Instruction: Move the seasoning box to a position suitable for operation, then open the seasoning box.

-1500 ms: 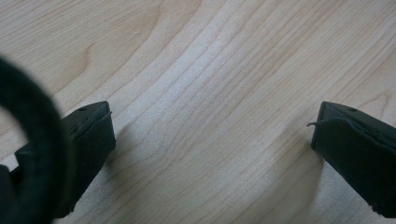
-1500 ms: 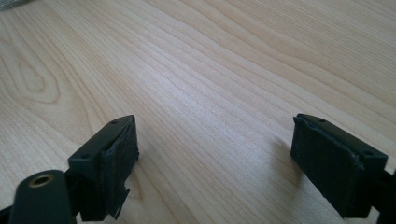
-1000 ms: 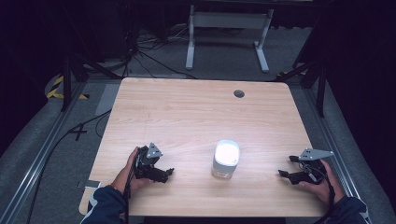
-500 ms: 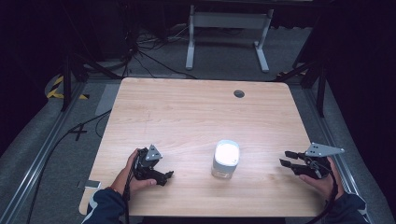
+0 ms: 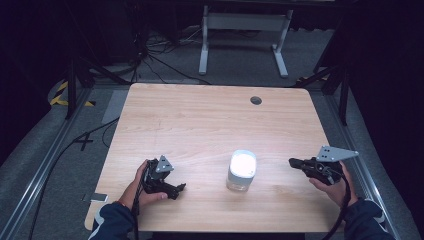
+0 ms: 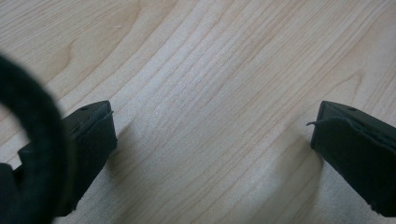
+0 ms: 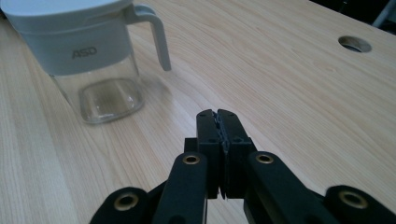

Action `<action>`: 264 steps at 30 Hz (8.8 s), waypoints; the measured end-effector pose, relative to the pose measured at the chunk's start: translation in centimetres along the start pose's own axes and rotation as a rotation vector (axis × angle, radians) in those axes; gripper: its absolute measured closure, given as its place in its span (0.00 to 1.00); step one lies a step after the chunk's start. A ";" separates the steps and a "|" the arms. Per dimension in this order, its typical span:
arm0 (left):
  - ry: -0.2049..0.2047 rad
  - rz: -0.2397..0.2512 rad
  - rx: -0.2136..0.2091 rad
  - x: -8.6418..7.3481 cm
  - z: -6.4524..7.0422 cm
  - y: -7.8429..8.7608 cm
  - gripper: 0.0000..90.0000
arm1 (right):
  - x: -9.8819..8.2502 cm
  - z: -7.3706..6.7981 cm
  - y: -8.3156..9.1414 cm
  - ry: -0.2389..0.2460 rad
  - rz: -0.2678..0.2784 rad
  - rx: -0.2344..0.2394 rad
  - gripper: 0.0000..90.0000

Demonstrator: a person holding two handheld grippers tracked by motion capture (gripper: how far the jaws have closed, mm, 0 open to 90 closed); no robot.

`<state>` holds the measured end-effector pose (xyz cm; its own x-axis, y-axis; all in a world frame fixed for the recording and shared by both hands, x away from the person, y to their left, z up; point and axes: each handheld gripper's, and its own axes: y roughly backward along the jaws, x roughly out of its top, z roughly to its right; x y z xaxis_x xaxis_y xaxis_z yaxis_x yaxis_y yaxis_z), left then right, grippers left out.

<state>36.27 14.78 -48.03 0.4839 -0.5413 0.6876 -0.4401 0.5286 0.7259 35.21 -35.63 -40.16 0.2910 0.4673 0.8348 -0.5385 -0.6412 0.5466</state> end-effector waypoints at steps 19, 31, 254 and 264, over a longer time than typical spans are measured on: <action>-0.008 -0.005 -0.008 0.0 -0.1 0.1 0.00 | 6.2 -1.7 -4.3 0.068 0.099 0.075 1.00; -0.010 -0.005 -0.008 0.0 -0.1 0.1 0.00 | 9.2 -3.4 -7.9 0.119 0.113 0.147 1.00; 0.002 0.054 0.003 -4.8 -2.8 4.5 0.24 | -10.1 1.0 3.7 -0.156 -0.166 -0.183 0.29; 0.010 0.054 0.007 -4.7 -2.8 4.4 0.24 | -10.4 1.0 3.8 -0.191 -0.159 -0.192 0.27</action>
<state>34.19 21.51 -48.12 0.4671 -0.5056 0.7254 -0.4706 0.5524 0.6880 30.93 -43.55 -46.66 0.5167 0.4179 0.7473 -0.6090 -0.4341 0.6639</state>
